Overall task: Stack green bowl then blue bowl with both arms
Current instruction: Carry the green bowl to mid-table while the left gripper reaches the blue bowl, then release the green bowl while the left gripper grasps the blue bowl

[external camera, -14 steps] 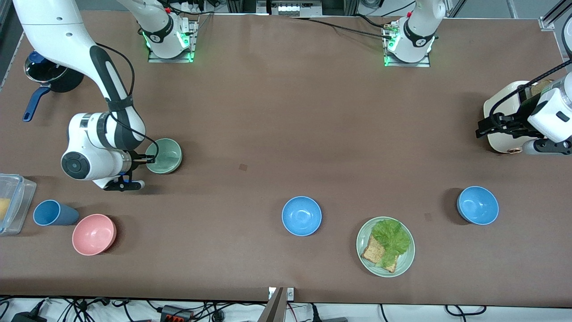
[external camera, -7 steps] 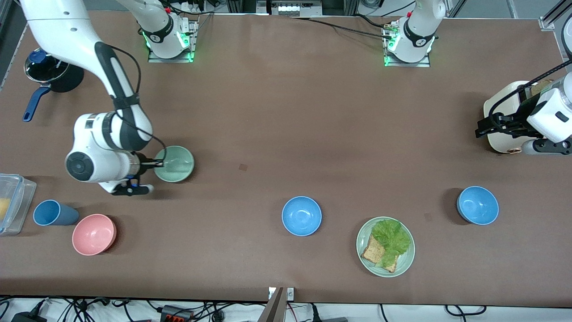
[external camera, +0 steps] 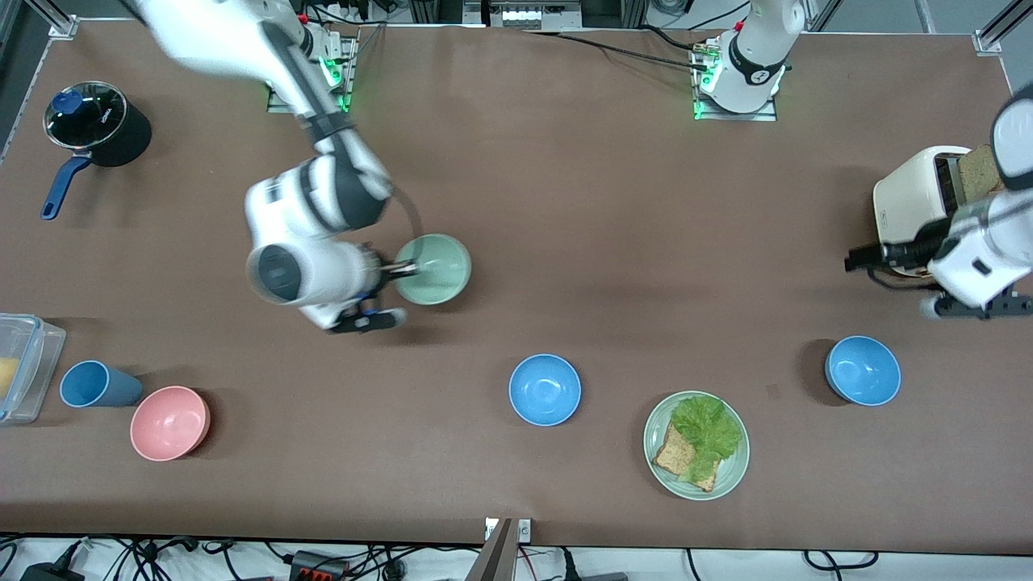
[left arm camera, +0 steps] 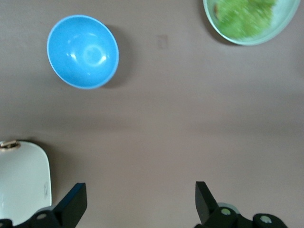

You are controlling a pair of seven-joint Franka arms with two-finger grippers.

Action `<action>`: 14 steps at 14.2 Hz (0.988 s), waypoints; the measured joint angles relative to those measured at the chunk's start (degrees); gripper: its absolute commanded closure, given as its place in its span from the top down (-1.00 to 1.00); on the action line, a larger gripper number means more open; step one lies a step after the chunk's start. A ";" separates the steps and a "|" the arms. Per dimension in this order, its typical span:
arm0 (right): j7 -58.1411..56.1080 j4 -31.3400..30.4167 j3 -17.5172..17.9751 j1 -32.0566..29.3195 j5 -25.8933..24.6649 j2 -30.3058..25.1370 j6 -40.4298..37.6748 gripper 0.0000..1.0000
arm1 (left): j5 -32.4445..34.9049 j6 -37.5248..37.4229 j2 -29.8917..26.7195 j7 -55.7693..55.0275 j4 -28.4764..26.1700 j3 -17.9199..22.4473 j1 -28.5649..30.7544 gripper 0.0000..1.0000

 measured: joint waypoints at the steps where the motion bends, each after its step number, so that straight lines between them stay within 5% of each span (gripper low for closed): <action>1: 2.76 0.01 0.05 2.71 0.06 0.78 2.04 -1.00 | 0.00 1.18 2.44 0.81 1.32 0.04 1.01 1.00; 8: 6.23 0.67 0.03 11.36 8.52 7.36 12.47 -1.00 | 1.21 14.43 16.59 9.91 4.66 0.25 4.51 1.00; 14: 6.21 -1.02 -0.90 12.22 4.16 7.87 9.09 -1.00 | 3.72 18.13 21.16 13.17 5.15 0.37 6.78 1.00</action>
